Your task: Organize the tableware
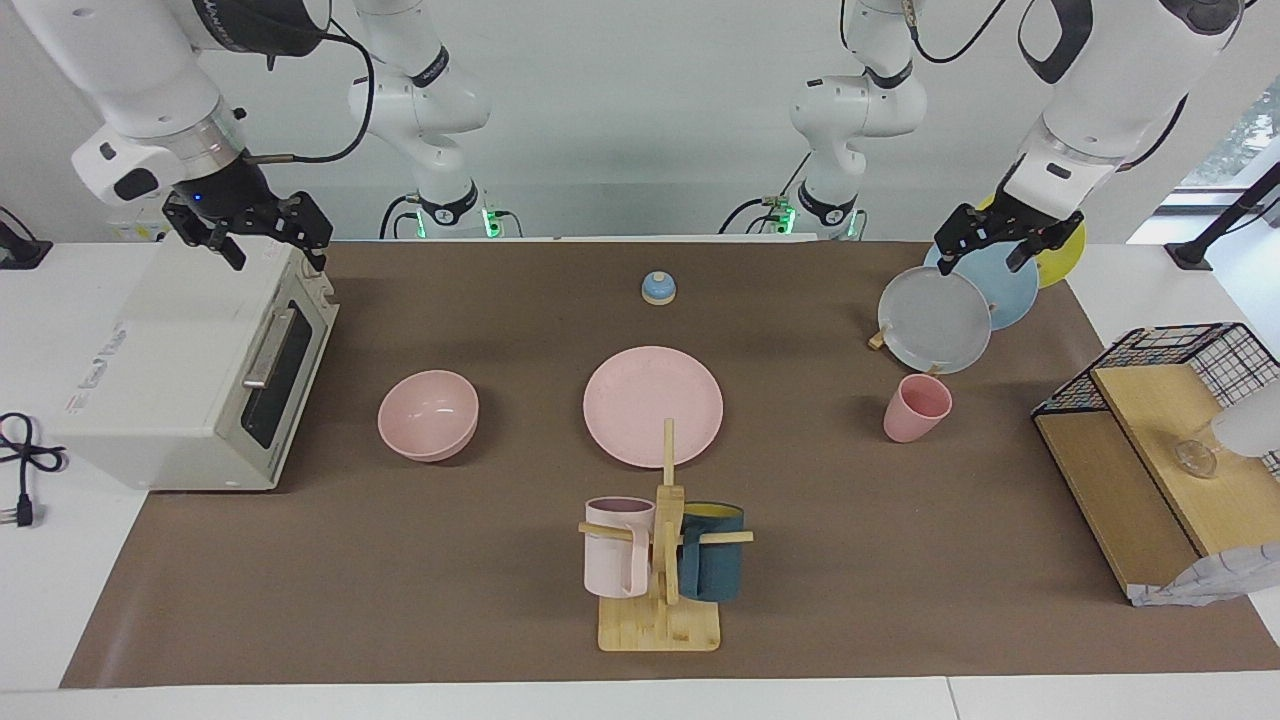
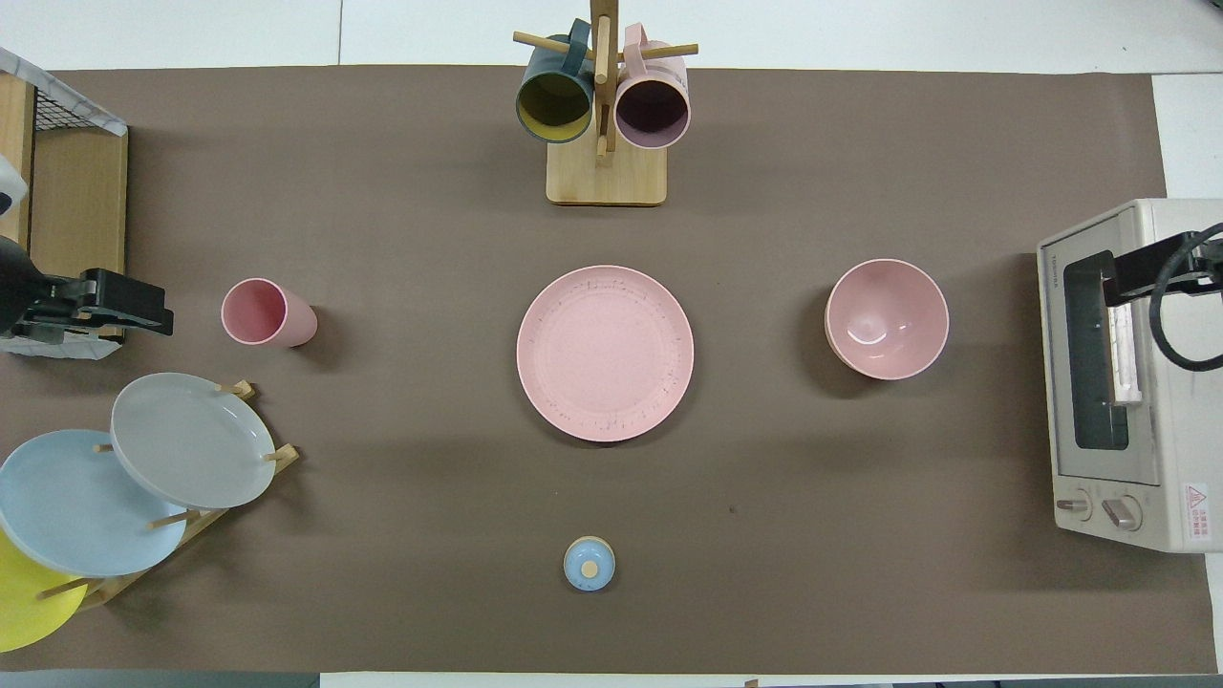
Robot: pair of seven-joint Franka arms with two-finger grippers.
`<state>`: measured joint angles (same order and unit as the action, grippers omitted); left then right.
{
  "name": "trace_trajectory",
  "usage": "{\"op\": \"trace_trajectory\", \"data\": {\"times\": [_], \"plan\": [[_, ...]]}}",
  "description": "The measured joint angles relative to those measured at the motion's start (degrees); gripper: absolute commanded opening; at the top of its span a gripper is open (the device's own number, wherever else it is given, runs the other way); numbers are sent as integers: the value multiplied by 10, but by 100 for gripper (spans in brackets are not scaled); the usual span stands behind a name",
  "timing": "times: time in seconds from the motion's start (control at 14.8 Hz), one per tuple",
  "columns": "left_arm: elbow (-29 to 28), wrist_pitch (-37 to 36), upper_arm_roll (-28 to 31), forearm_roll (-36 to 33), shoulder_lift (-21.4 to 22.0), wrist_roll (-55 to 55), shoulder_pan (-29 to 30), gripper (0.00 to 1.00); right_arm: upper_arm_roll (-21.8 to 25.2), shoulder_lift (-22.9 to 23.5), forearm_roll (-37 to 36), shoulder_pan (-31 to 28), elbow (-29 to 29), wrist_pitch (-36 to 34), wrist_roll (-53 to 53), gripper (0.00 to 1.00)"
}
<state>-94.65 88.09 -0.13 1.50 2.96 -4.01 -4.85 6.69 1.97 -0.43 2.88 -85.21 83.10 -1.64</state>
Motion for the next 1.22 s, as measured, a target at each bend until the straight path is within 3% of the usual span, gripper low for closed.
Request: {"op": "trace_trajectory", "data": {"times": [0.2, 0.54, 0.74, 1.22], "plan": [[0, 0, 0, 0, 0, 0, 0, 100, -1, 0, 1, 7, -2, 0, -3, 100], [0, 0, 0, 0, 0, 0, 0, 100, -5, 1, 1, 69, -23, 36, -4, 100], [0, 0, 0, 0, 0, 0, 0, 100, -6, 17, 1, 110, -72, 119, 19, 100], [0, 0, 0, 0, 0, 0, 0, 100, -7, 52, 1, 146, -279, 383, 54, 100]]}}
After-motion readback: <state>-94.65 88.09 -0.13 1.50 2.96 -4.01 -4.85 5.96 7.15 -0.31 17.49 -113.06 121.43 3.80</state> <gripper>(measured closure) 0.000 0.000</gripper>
